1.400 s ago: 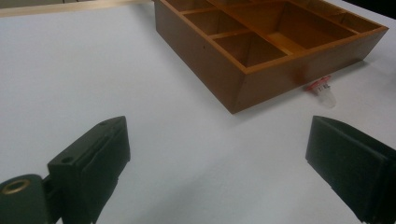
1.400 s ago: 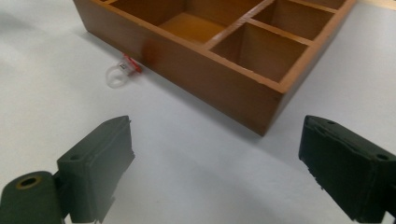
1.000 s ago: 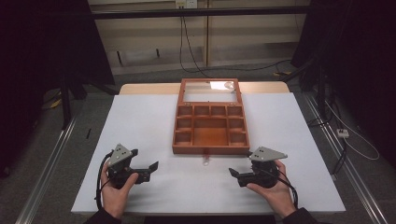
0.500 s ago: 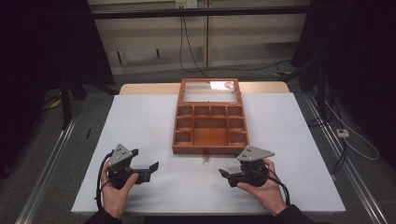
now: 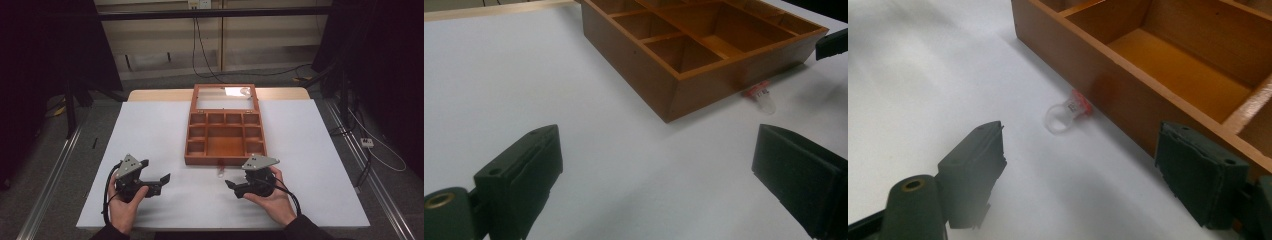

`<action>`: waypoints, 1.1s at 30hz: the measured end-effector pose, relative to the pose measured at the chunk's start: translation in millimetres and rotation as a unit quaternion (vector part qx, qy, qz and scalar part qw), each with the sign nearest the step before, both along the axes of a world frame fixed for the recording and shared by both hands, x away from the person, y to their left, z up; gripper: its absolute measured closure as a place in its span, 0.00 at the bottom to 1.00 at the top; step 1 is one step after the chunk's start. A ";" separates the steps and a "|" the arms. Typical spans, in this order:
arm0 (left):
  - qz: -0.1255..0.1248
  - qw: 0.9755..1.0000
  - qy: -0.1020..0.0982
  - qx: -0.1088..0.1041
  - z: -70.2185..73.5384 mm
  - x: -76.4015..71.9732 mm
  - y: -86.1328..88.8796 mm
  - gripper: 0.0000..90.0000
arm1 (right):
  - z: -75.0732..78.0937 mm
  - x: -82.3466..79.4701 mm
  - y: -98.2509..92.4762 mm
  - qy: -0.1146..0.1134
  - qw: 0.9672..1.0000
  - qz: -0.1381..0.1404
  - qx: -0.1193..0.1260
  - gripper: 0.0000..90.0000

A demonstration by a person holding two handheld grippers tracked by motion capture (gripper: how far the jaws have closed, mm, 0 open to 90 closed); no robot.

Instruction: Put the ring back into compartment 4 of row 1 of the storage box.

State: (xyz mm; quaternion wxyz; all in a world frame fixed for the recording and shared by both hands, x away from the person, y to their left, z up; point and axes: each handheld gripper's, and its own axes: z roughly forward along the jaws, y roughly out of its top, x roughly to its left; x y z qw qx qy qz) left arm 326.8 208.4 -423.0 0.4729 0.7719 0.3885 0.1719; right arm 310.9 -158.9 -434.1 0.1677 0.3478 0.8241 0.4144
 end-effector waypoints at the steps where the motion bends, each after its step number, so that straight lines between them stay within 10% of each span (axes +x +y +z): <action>1: -0.001 1.000 0.000 0.000 0.0 0.1 0.1 0.07 | -0.3 0.6 1.3 0.001 1.000 0.000 -0.001 0.23; 33: -0.001 1.000 0.002 0.001 -0.1 0.5 0.2 0.07 | -8.0 22.5 37.6 0.030 0.999 0.017 -0.024 0.34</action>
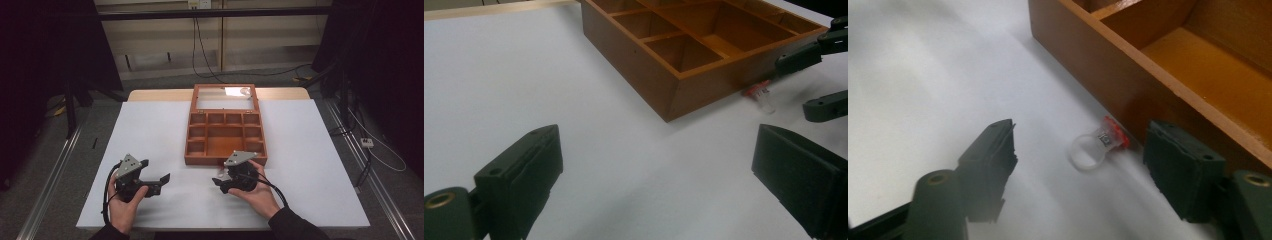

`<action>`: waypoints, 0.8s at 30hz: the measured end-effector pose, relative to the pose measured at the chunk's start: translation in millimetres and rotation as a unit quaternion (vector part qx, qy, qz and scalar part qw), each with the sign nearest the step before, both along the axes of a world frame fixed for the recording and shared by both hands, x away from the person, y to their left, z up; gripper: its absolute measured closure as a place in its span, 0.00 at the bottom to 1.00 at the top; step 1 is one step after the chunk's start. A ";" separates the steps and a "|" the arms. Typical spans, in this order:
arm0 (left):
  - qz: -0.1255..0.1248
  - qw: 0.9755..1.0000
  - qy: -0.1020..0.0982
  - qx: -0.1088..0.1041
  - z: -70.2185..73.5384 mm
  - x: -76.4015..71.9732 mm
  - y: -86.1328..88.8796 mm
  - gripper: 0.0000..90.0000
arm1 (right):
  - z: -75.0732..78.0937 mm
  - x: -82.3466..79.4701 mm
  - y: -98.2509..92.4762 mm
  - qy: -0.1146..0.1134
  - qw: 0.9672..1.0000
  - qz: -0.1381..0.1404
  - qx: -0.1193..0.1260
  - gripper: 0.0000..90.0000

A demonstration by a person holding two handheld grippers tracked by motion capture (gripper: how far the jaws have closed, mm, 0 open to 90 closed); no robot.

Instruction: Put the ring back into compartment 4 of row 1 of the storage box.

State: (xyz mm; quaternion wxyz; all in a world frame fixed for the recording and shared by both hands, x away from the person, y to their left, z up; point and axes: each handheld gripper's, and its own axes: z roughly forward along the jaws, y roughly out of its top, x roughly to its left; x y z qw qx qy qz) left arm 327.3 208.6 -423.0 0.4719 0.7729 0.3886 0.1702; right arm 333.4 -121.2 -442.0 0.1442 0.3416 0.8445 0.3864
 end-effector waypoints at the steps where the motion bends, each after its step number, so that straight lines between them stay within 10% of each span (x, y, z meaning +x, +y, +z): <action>1: -0.001 1.000 0.000 0.000 0.0 0.0 -0.1 0.07 | -0.7 1.0 0.7 0.003 1.000 -0.002 -0.001 0.34; 24: -0.008 1.000 0.005 0.002 -1.1 -0.1 -2.1 0.07 | -13.3 11.4 10.2 0.012 0.999 -0.011 -0.034 0.51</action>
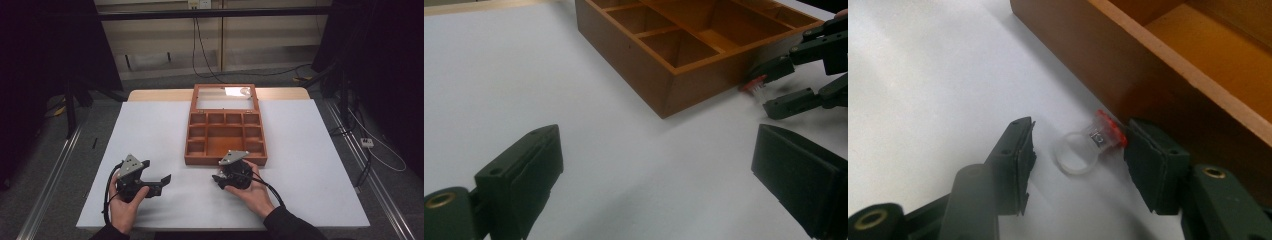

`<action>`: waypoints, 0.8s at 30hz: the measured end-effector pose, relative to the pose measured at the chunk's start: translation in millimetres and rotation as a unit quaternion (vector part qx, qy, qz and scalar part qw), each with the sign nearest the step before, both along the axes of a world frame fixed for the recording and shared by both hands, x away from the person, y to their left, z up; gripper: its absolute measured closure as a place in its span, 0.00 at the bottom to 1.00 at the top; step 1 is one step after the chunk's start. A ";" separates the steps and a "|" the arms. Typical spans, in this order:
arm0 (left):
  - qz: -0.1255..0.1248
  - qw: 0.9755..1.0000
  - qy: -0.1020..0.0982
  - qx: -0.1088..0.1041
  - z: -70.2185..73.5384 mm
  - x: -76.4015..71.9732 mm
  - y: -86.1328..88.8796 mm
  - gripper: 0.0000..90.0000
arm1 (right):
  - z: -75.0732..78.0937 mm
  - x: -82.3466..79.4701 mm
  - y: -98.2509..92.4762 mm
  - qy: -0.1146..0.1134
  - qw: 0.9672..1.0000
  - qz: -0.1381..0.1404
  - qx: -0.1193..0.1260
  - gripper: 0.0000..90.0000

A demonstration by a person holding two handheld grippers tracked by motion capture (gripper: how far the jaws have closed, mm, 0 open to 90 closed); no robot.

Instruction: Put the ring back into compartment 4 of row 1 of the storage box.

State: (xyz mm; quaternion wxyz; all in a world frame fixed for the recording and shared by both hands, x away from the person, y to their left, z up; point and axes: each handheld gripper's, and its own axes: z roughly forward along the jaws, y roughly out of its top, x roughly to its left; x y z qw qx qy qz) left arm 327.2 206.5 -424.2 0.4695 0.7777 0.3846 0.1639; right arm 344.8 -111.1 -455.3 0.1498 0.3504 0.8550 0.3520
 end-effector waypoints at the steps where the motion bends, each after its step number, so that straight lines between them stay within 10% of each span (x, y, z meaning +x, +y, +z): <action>1: -0.003 1.000 0.000 0.006 0.4 0.1 0.8 0.07 | 0.0 0.0 0.0 0.000 1.000 0.000 0.000 0.51; 24: -0.007 1.000 0.004 0.005 -0.7 0.8 -0.3 0.08 | 0.7 4.4 -3.4 0.010 1.000 -0.012 0.003 0.68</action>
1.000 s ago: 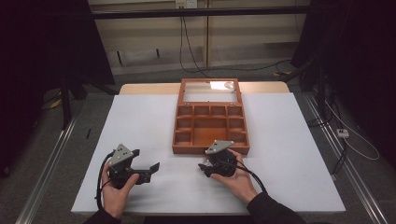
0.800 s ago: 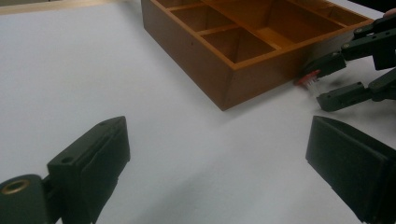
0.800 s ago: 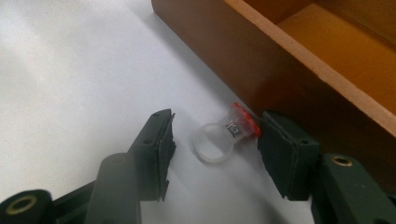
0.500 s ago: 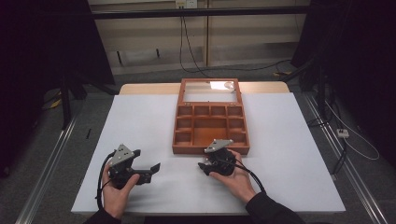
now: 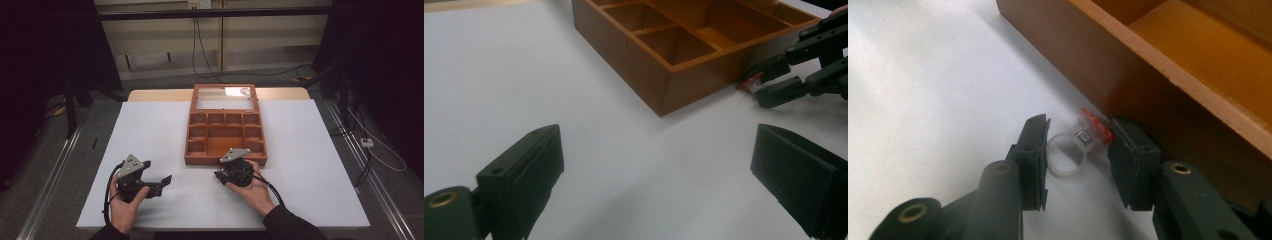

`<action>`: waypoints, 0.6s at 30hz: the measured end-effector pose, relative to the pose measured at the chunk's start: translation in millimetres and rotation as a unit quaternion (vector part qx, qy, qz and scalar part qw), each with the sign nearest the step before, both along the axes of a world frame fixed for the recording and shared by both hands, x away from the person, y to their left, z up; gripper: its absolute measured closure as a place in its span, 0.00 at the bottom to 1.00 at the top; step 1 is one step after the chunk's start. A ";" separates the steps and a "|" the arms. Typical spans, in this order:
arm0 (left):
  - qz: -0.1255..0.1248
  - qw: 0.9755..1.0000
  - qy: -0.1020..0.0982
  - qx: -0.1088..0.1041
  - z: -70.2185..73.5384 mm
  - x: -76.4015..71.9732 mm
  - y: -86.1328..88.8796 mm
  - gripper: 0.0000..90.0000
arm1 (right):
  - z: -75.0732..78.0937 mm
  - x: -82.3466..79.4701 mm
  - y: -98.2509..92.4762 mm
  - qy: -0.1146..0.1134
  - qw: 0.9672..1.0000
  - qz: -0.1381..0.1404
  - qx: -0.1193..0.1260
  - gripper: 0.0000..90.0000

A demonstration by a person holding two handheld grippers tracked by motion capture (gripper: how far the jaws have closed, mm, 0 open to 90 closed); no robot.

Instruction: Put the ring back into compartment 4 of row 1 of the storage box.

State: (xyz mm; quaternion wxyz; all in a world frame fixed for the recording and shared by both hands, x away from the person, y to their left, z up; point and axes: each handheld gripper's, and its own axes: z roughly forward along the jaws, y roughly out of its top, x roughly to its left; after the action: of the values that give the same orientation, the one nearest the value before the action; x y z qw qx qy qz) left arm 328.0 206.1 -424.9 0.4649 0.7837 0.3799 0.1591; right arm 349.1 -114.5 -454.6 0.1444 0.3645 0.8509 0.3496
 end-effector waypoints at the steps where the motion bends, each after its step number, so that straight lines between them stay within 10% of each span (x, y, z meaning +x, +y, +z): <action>1: 0.001 1.000 0.001 -0.001 -0.2 0.1 0.0 0.08 | 0.2 -0.3 0.0 0.000 1.000 0.002 -0.001 0.68; 18: 0.001 1.000 0.001 -0.001 -0.6 0.6 -0.1 0.08 | 1.7 -1.7 -1.3 0.002 1.000 0.011 0.003 0.69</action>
State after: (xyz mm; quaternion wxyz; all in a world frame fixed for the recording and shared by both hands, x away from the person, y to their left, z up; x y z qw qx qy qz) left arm 328.6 206.1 -425.6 0.4651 0.7833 0.3811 0.1581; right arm 347.5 -115.8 -452.9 0.1375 0.3560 0.8543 0.3529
